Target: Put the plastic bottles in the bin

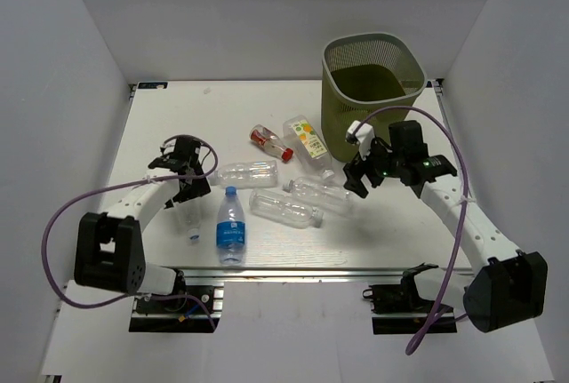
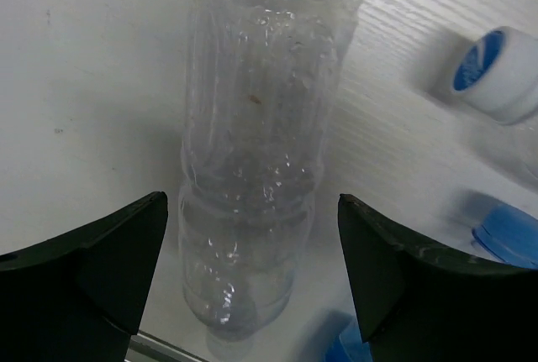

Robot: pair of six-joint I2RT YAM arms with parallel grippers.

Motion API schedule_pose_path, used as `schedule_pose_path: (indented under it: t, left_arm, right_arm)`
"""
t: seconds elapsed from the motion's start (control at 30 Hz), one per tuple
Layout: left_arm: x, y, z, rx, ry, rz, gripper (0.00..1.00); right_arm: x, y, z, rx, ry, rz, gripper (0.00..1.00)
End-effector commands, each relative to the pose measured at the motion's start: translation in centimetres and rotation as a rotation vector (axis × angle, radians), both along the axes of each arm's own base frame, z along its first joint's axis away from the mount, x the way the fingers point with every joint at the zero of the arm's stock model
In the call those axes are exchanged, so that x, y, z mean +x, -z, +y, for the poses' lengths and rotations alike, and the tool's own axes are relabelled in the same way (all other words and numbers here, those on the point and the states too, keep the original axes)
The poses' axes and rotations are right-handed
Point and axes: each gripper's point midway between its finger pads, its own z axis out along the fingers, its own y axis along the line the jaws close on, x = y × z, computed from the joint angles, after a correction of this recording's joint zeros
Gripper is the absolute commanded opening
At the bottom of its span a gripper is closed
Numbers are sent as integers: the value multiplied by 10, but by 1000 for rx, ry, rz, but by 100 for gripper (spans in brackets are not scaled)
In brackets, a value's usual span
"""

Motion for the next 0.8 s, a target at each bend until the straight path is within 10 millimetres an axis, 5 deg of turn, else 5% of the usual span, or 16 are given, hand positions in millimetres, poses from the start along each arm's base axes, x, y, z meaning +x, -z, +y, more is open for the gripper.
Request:
schedule_pose_path:
  t: [0.0, 0.23, 0.37, 0.43, 0.53, 0.63, 0.7, 0.73, 0.77]
  left_arm:
    - [4, 16, 4, 8, -64, 4, 92]
    - [1, 49, -5, -5, -47, 103, 78]
    - [4, 46, -10, -33, -30, 78, 41]
    - [8, 34, -12, -44, -1, 39, 34]
    - [26, -7, -28, -101, 79, -65, 26]
    - [69, -106, -49, -174, 203, -337, 25]
    - [87, -151, -64, -219, 281, -441, 25]
    - [105, -196, -74, -229, 334, -546, 25]
    - [112, -213, -81, -246, 364, -578, 25]
  right_arm:
    - [13, -13, 10, -11, -11, -56, 90]
    - [15, 5, 28, -64, -294, -190, 90]
    - [8, 26, 35, -94, -462, -177, 90]
    - [9, 43, 39, -116, -499, -144, 90]
    - [17, 60, 40, -150, -493, -90, 90]
    - [16, 70, 42, -171, -495, -51, 90]
    - [10, 83, 42, -191, -495, -18, 90]
    - [10, 93, 41, -206, -482, -4, 90]
    - [11, 97, 42, -213, -476, 0, 90]
